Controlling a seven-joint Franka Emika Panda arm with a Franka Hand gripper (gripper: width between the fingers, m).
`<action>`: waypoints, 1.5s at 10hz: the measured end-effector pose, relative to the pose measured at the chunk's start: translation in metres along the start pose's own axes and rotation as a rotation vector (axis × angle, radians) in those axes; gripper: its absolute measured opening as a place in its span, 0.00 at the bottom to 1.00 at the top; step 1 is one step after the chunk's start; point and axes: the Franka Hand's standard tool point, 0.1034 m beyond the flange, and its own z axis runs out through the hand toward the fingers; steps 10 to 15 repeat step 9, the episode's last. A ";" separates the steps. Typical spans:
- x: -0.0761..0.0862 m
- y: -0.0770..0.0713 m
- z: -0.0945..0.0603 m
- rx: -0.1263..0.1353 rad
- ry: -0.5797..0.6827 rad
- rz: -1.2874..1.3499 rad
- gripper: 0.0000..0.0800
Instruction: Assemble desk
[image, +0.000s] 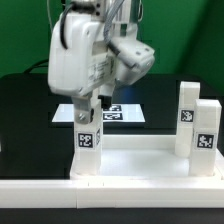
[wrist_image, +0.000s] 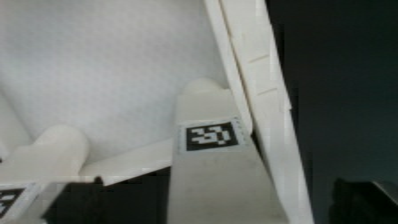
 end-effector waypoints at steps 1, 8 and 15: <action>-0.004 0.000 -0.011 0.008 -0.018 -0.016 0.81; -0.019 -0.018 -0.064 0.058 -0.088 -0.017 0.81; -0.019 -0.018 -0.064 0.058 -0.087 -0.017 0.81</action>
Offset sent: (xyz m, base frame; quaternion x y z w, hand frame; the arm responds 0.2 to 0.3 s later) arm 0.0067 0.0110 0.0580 0.0257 -0.0432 0.0198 0.9985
